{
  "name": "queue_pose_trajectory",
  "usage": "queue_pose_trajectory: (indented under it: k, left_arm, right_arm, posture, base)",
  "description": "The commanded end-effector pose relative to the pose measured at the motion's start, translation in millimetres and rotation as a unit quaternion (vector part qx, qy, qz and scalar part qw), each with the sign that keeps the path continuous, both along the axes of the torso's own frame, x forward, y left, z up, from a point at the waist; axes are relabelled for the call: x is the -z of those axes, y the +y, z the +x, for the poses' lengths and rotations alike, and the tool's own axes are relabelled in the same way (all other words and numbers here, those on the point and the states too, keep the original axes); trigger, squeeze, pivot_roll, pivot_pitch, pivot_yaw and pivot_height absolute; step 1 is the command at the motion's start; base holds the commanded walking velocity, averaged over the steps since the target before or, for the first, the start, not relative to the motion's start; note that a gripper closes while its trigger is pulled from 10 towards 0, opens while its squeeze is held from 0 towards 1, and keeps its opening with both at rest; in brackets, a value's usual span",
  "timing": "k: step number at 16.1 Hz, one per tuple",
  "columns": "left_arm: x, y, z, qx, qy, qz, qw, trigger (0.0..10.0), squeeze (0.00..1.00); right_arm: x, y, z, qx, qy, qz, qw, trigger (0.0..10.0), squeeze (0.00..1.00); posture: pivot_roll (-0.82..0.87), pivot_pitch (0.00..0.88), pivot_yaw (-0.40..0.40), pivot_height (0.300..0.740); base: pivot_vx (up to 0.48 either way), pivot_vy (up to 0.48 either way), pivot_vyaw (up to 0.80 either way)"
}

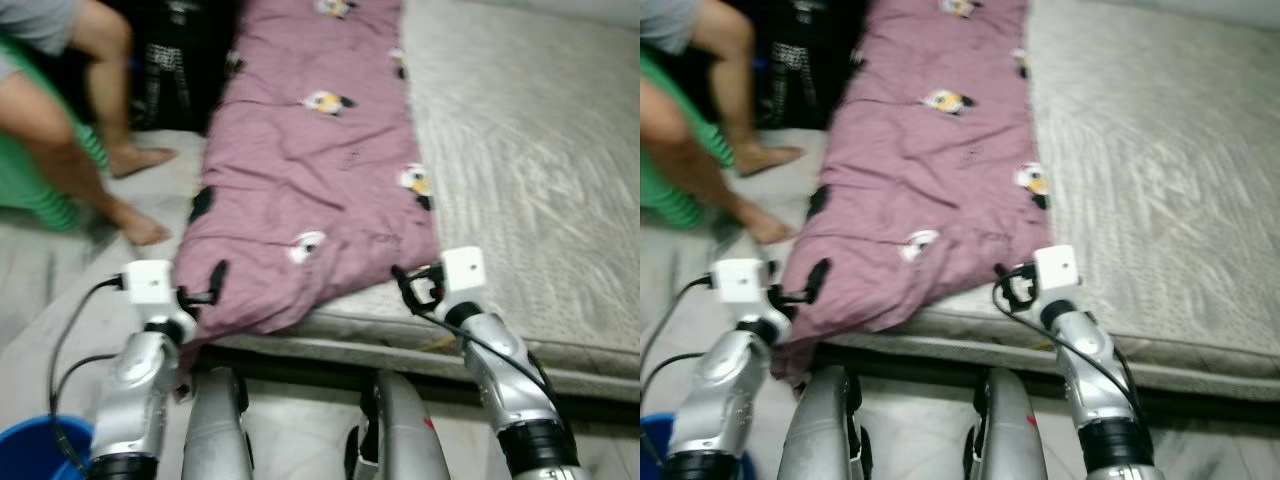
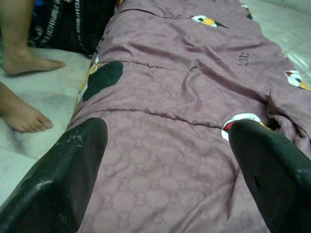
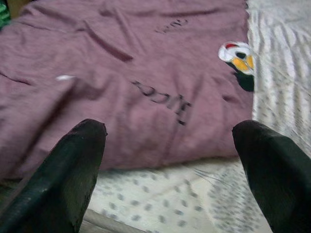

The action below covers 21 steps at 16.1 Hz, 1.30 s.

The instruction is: Clean up the room

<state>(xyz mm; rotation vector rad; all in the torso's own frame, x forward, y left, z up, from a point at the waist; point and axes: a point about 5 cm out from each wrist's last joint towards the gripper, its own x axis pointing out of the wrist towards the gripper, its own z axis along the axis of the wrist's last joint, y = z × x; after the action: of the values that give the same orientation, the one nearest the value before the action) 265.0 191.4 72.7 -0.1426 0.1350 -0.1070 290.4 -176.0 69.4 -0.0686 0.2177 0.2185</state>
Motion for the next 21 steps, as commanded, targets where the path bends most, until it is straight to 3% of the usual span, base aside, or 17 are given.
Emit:
queue_pose_trajectory:
  k: [1, 4, 11, 16, 21]
  left_arm:
    - [0.4, 2.2, -0.9, 0.002, 0.004, -0.003, 1.0, 10.0, 0.0]
    - [-0.8, 1.7, -0.6, 0.004, -0.001, -0.002, 1.0, 10.0, 0.0]
    - [-4.2, -0.3, -0.1, 0.012, -0.013, -0.004, 1.0, 10.0, 0.0]
    - [-4.6, -0.4, -1.0, 0.017, -0.014, -0.005, 1.0, 10.0, 0.0]
    - [-4.5, -1.0, -0.8, 0.012, -0.014, -0.008, 1.0, 10.0, 0.0]
  right_arm:
    - [2.8, 0.0, -2.5, 0.0, 0.009, 0.002, 1.0, 10.0, 0.0]
    - [3.1, -0.4, -2.7, 0.002, 0.01, 0.002, 1.0, 10.0, 0.0]
    - [3.4, -1.4, -2.3, 0.004, 0.013, 0.001, 1.0, 10.0, 0.0]
    - [3.7, -1.6, -2.5, 0.009, 0.015, 0.007, 1.0, 10.0, 0.0]
    - [3.4, -1.8, -2.5, 0.01, 0.015, 0.007, 1.0, 10.0, 0.0]
  posture:
    - [-0.02, 0.145, -0.077, 0.604]
    - [-0.02, 0.145, -0.077, 0.604]
    - [-0.02, 0.147, -0.077, 0.604]
    - [-0.02, 0.153, -0.077, 0.604]
    - [-0.02, 0.157, -0.078, 0.604]
  base:
    - [0.0, 0.48, 0.0]
    - [0.0, 0.48, 0.0]
    - [0.0, 0.0, 0.0]
    - [0.312, 0.0, -0.56]
    - [0.257, 0.0, 0.0]
